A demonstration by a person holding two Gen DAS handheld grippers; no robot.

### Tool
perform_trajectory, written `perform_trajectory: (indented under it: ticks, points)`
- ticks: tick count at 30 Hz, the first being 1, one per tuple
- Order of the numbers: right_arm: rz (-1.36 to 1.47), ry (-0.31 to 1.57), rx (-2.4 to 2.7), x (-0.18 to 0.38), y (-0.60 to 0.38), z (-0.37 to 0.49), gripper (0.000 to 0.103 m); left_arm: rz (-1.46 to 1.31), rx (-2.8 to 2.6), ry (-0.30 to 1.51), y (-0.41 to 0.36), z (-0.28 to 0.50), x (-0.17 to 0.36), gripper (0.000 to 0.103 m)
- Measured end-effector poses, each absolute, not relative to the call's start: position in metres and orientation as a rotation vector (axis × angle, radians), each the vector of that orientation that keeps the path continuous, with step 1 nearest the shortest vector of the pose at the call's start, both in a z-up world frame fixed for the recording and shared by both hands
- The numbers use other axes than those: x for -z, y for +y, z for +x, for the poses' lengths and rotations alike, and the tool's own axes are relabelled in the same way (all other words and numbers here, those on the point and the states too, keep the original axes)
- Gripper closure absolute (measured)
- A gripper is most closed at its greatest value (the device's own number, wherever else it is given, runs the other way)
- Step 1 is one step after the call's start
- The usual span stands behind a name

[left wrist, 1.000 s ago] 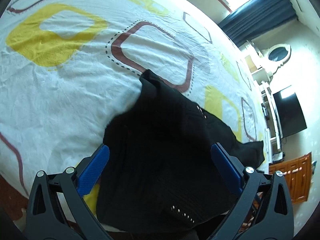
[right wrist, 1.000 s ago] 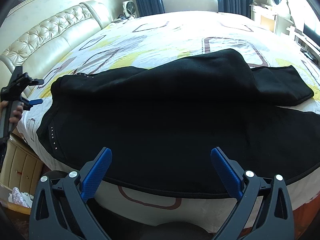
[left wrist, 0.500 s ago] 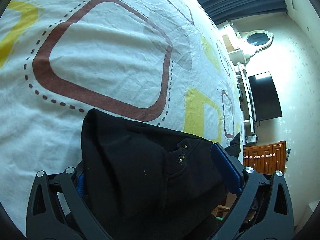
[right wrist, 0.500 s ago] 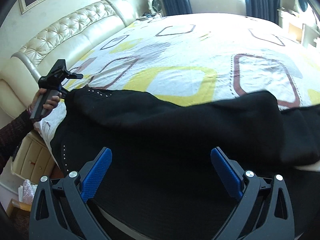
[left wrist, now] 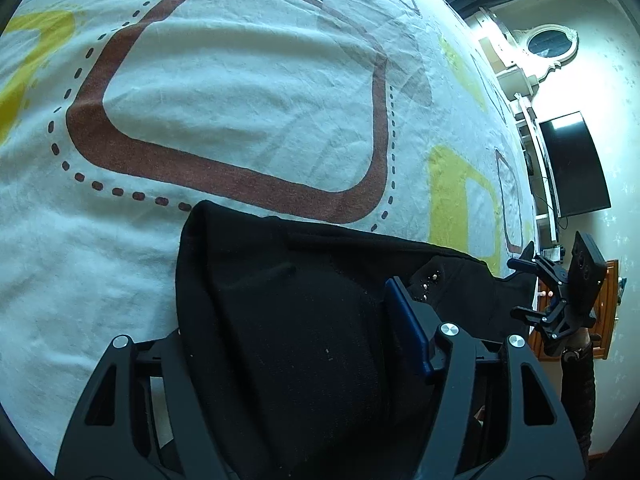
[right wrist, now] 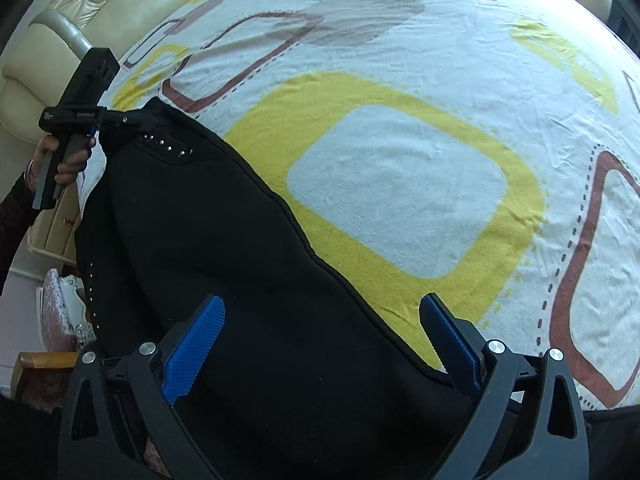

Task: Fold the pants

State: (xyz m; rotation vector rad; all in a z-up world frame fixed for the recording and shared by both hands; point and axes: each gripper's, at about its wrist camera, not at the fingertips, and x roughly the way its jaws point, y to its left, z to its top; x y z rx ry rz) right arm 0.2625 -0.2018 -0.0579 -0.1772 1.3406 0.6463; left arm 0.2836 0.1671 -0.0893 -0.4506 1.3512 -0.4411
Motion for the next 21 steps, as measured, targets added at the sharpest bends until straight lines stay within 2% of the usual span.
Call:
perform_trajectory:
  ticks: [1,2,3,6,8,12,13,16,19,21]
  points:
    - [-0.177,1.366,-0.658,0.063,-0.200,0.264,0.038,-0.439,0.441,1.344,0.167,0.284,0.088,0.039]
    - [-0.188,1.407,-0.656,0.071,-0.199,0.267,0.074,-0.421,0.444,1.331,0.166,0.284,0.086,0.051]
    - [-0.155,1.445,-0.662,0.076,-0.199,0.268,0.074,-0.402,0.458,1.324,0.165,0.284,0.085,0.061]
    - [-0.162,1.447,-0.652,0.076,-0.195,0.267,0.077,-0.379,0.469,1.320,0.164,0.283,0.086,0.071]
    - [-0.175,1.425,-0.644,0.070,-0.195,0.265,0.092,-0.395,0.467,1.314,0.167,0.284,0.086,0.078]
    - [-0.287,1.265,-0.537,0.037,-0.187,0.262,0.098,-0.439,0.489,1.211,0.176,0.286,0.070,0.084]
    - [-0.282,1.211,-0.507,0.024,-0.190,0.261,0.103,-0.452,0.504,1.168,0.178,0.285,0.063,0.084]
    - [-0.301,1.071,-0.487,-0.013,-0.191,0.241,0.103,-0.496,0.594,1.049,0.184,0.274,0.041,0.086]
    - [-0.294,1.115,-0.540,-0.006,-0.193,0.236,0.101,-0.442,0.597,1.044,0.181,0.268,0.033,0.086]
    - [-0.280,1.167,-0.545,0.007,-0.196,0.248,0.088,-0.460,0.583,1.054,0.181,0.269,0.034,0.086]
